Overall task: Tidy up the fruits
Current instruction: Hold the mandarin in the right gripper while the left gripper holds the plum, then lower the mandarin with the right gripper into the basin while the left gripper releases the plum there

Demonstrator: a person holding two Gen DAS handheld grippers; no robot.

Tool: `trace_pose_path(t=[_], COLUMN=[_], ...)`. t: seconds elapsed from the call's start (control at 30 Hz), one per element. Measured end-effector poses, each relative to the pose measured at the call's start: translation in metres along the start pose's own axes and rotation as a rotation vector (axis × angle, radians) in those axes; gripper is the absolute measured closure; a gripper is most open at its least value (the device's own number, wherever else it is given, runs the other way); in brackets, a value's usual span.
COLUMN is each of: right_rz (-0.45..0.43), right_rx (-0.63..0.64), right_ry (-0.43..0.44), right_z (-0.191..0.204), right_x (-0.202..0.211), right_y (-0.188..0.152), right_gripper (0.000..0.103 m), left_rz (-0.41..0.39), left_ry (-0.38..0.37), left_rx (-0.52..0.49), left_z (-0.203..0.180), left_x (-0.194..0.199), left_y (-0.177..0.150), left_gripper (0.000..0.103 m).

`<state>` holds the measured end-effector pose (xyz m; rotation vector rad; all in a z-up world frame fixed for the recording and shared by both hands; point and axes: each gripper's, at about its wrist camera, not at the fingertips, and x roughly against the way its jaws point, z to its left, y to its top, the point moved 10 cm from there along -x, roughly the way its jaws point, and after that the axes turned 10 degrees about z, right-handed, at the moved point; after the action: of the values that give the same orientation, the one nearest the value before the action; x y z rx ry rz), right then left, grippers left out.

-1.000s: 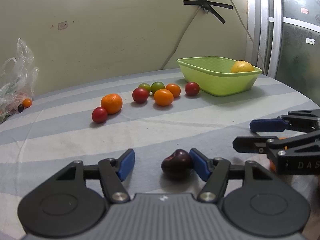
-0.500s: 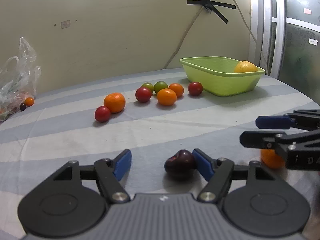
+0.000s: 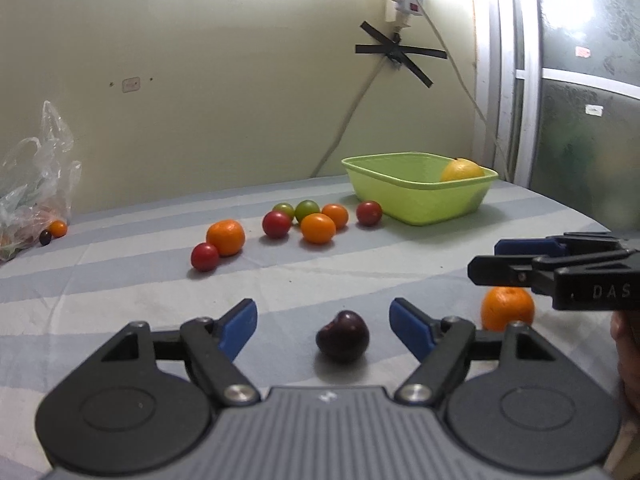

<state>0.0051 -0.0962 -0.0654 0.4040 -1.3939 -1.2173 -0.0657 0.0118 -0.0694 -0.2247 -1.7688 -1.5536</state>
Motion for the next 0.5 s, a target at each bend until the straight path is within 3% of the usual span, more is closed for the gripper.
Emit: trace_pose_path(t=[0.17,0.33,0.4,0.47,0.5], right_rz=[0.009,0.043,0.062,0.094,0.107], right_rx=[0.104,0.133,0.12,0.125,0.132], right_ry=[-0.02,-0.045,-0.049,-0.057,-0.057], right_z=[0.015,0.015,0.012,0.01,0.011], right_x=[0.006,0.004,0.002,0.0,0.0], right_y=[-0.011,-0.017,-0.018,-0.022,-0.024], right_gripper=[0.045,0.045,0.045,0.046,0.047], left_rz=[0.022,0.048,0.066,0.088,0.099], left_ry=[-0.02,-0.019,-0.019,-0.028,-0.029], left_rx=[-0.014,-0.045,-0.053,-0.059,-0.062], left_z=[-0.004,-0.01,-0.012,-0.014,-0.014], left_x=[-0.002,-0.006,-0.008,-0.011,-0.012], left_y=[-0.004,-0.007,-0.009,-0.012,-0.014], left_gripper=[0.039,0.041,0.048,0.063,0.064])
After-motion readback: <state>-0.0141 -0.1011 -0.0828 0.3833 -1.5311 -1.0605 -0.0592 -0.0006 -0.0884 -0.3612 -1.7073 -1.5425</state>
